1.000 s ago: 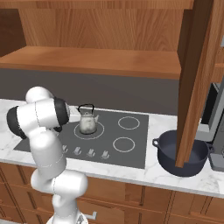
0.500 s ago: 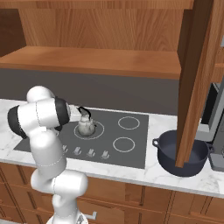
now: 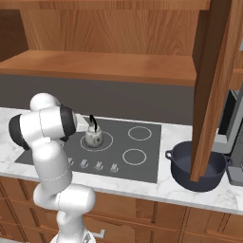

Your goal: Pick the kettle from the cabinet and place it on a stove burner. Then pick the pot from the counter and place it on another stove burner. Finally, turn both burners on.

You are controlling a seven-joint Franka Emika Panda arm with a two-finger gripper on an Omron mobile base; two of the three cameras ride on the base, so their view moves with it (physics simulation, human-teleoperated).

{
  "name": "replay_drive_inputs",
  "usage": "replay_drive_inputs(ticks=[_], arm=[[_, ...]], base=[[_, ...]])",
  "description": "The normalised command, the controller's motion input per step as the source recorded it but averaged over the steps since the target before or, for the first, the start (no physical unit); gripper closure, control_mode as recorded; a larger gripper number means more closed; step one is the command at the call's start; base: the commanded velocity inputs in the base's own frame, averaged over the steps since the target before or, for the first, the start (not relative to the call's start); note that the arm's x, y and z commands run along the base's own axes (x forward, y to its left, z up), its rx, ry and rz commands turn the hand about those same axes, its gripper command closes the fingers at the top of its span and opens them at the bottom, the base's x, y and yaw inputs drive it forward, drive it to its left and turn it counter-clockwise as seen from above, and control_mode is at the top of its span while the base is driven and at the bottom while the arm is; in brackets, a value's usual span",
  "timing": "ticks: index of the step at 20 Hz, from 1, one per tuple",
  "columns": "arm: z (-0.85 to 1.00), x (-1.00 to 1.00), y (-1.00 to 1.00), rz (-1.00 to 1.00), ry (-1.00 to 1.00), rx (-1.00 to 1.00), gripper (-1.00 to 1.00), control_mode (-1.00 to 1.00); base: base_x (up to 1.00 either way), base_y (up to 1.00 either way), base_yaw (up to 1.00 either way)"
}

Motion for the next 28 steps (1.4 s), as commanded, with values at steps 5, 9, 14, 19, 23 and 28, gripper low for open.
replay_drive_inputs(ticks=[5,9,14,19,23,28], arm=[[-0.14,-0.01,0.00,0.00,-0.07,0.05,-1.00,-1.00],[-0.08,-0.05,0.00,0.00,-0.10,0.04,-1.00,-1.00],[-0.07,-0.11,0.00,0.00,-0.10,0.03,-1.00,-1.00],[-0.07,-0.12,0.00,0.00,-0.10,0.02,-1.00,-1.00],[-0.16,-0.18,0.01,0.00,-0.08,0.02,-1.00,-1.00],[-0.20,-0.17,0.09,0.00,-0.05,0.01,-1.00,-1.00]], base=[[0.00,0.00,0.00],[0.00,0.00,0.00],[0.00,0.00,0.00],[0.00,0.00,0.00],[0.00,0.00,0.00],[0.00,0.00,0.00]])
